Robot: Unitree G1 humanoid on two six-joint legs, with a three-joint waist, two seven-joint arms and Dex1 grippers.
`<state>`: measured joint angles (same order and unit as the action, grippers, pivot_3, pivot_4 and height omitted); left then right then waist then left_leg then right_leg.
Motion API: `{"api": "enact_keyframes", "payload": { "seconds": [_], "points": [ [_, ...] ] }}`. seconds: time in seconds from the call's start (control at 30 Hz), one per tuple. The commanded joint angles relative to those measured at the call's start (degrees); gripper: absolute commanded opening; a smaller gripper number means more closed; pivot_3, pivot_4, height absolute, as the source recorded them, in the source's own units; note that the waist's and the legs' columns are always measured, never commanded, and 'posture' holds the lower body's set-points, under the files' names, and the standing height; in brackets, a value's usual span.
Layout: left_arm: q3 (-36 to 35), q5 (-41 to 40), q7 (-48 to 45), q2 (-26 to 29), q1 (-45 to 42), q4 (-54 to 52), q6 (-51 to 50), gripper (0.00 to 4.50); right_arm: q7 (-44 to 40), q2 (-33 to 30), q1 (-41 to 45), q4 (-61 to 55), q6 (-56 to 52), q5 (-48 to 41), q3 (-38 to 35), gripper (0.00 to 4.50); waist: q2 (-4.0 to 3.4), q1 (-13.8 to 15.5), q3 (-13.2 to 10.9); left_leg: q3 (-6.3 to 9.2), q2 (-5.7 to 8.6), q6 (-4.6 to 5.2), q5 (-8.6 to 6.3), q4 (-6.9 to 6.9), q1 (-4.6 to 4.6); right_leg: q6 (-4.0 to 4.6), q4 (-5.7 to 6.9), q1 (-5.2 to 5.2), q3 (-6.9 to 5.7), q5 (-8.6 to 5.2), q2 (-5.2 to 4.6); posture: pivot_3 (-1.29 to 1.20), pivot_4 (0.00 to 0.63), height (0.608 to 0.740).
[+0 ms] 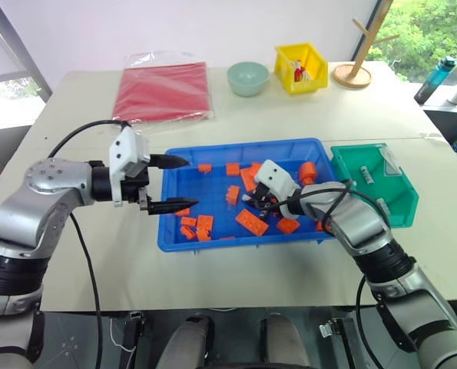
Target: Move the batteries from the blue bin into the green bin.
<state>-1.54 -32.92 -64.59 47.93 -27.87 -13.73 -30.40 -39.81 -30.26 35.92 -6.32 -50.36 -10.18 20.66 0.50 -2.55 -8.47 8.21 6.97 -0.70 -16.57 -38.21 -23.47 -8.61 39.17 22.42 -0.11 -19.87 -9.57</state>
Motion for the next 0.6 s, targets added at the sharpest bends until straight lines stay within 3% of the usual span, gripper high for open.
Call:
{"api": "enact_keyframes", "payload": {
  "seconds": [0.03, 0.13, 0.23, 0.4, 0.53, 0.6],
  "points": [
    [-1.5, 0.2, 0.1, 0.1, -0.9, -0.4, 1.2, 4.50, 0.2, 1.6, 4.0, -2.8, -6.9, -6.5, -11.0, 0.05, -0.02, 0.0, 0.0, 0.00, 0.00, 0.00, 0.00, 0.00, 0.00, 0.00, 0.00, 0.00, 0.00, 0.00, 0.00, 0.00, 0.150, 0.717],
    [-1.7, 0.2, -0.1, 0.3, -0.5, -0.3, 1.3, 4.50, -0.2, -0.7, 8.5, -4.7, -14.7, -12.9, -22.7, 0.05, -0.04, 0.0, -0.1, -0.01, 0.00, 0.00, 0.00, 0.00, -0.05, 0.00, -0.01, 0.03, 0.00, 0.00, -0.01, 0.00, 0.150, 0.717],
    [-1.9, 0.2, -0.3, 0.4, 0.4, -0.3, 1.7, 4.50, -1.0, -9.6, 11.3, -2.5, -20.0, -15.6, -33.3, 0.05, -0.07, 0.6, -0.1, 0.04, 0.03, 0.00, 0.00, 0.01, -0.07, 0.00, -0.02, 0.01, -0.01, 0.00, -0.02, 0.00, 0.150, 0.717],
    [-1.0, 0.5, 0.0, -0.6, 0.4, 0.2, 2.4, 4.50, -4.0, -26.3, 2.7, 2.8, -16.6, -12.7, -38.5, 0.05, 0.01, 1.6, -0.1, 0.06, 0.10, 0.07, -0.04, 0.04, -0.07, 0.00, -0.06, -0.03, -0.01, 0.00, -0.06, 0.00, 0.150, 0.717],
    [0.0, 1.0, -0.4, -1.8, -0.8, 1.3, 2.9, 4.50, -4.3, -29.5, -3.7, 5.5, -15.6, -13.4, -41.9, 0.05, -0.04, 1.1, -0.1, -0.29, 0.01, 0.07, -0.04, -0.01, -0.05, 0.00, -0.06, 0.01, 0.00, 0.00, -0.12, 0.00, 0.150, 0.717],
    [0.6, 1.4, -0.8, -2.2, -1.6, 2.0, 3.3, 4.50, -2.9, -28.5, -6.0, 4.6, -14.9, -13.2, -42.3, 1.08, -0.05, 0.3, -0.1, -0.43, -0.10, 0.07, -0.03, -0.01, -0.01, 0.00, -0.05, 0.03, -0.01, 0.00, -0.08, 0.00, 0.150, 0.717]
  ]
}}
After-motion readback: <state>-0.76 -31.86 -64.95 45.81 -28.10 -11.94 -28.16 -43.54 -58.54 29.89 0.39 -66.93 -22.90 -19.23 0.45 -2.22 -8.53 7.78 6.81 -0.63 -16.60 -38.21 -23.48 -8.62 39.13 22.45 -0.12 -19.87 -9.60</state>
